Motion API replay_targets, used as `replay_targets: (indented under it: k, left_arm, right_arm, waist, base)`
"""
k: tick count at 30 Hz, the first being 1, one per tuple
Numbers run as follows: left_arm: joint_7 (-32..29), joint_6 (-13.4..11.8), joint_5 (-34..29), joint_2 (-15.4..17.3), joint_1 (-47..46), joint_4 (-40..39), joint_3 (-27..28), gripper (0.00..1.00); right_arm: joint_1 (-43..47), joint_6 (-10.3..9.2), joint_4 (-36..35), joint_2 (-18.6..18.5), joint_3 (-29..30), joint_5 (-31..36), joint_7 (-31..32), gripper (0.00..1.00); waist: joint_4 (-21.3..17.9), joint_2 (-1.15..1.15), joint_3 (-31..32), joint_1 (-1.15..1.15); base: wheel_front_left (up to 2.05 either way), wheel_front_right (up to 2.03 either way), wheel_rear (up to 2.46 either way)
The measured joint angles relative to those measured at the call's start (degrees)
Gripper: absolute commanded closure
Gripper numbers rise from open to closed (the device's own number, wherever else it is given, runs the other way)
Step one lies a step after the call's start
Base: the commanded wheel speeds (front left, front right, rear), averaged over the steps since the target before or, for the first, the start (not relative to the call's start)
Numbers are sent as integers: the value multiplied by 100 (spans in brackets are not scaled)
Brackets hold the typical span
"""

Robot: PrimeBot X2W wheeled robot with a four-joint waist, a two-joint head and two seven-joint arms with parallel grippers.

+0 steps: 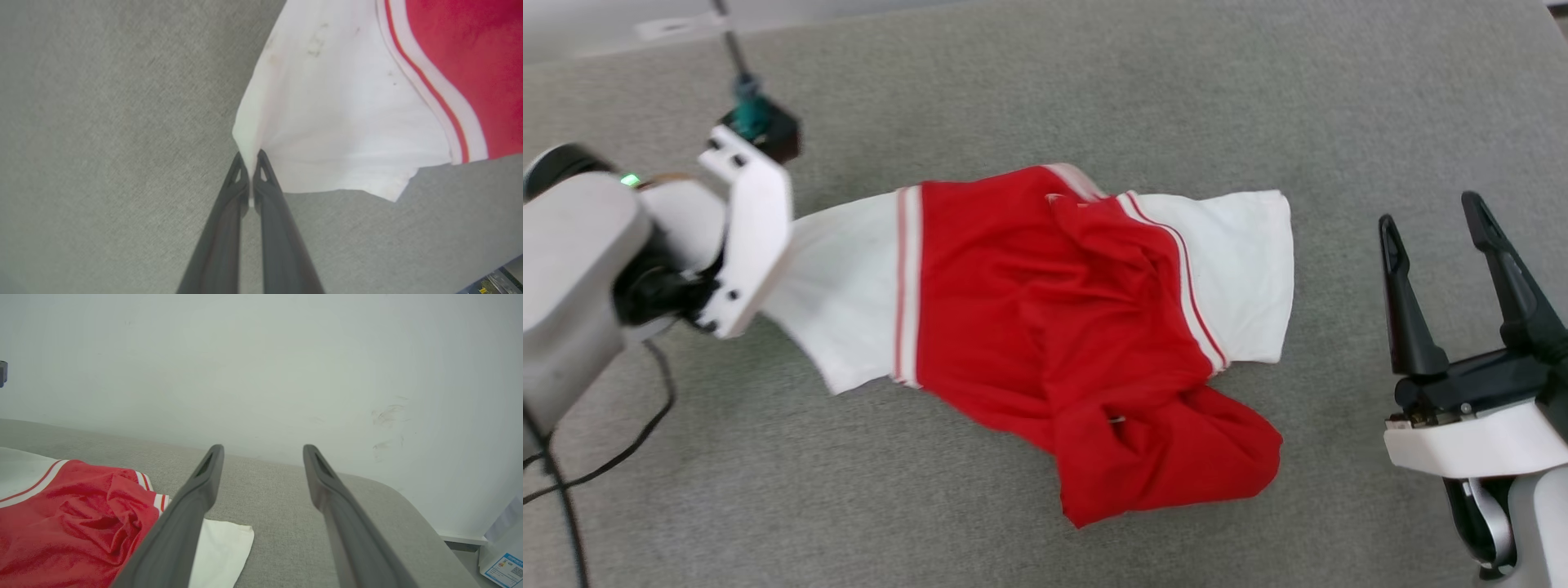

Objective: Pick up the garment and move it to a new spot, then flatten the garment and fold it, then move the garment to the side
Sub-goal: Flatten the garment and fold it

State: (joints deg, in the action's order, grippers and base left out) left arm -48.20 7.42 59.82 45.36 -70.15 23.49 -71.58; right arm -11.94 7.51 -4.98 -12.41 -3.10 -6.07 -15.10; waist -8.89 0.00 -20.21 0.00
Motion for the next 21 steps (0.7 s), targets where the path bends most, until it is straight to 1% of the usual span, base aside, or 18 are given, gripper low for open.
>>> replay_targets:
  k: [3,5,7,10,11,12,17,21]
  left_arm:
    - [81,0,112,290,188,122,-23,100]
    - [168,0,190,413,310,278,-24,100]
    - [290,-2,275,460,470,459,-19,100]
    - [536,-41,331,414,678,698,-4,100]
    - [601,-44,345,389,718,769,4,65]
    - [711,-64,349,366,750,826,30,0]
    - [950,-60,297,335,592,933,147,0]
    - [925,-56,301,394,331,926,246,0]
  right_arm:
    - [83,0,35,5,20,0,1,0]
    - [85,0,60,7,8,-3,0,0]
    - [89,0,90,4,-5,-23,1,0]
    - [92,0,121,1,-43,-43,1,0]
    - [94,0,125,-3,-38,-44,1,0]
    - [104,0,127,-7,-31,-48,1,0]
    - [173,0,129,-8,37,-53,1,0]
    - [172,0,124,15,51,-80,1,0]
  waist:
    - [123,0,122,0]
    - [175,0,175,0]
    - [195,0,209,0]
    - [174,0,239,0]
    - [170,0,253,0]
    - [167,0,265,0]
    - [172,0,318,0]
    - [138,0,308,0]
  base:
    - [0,0,0]
    - [0,0,0]
    - [0,0,0]
    - [0,0,0]
    - [0,0,0]
    - [0,0,0]
    - [0,0,0]
    - [0,0,0]
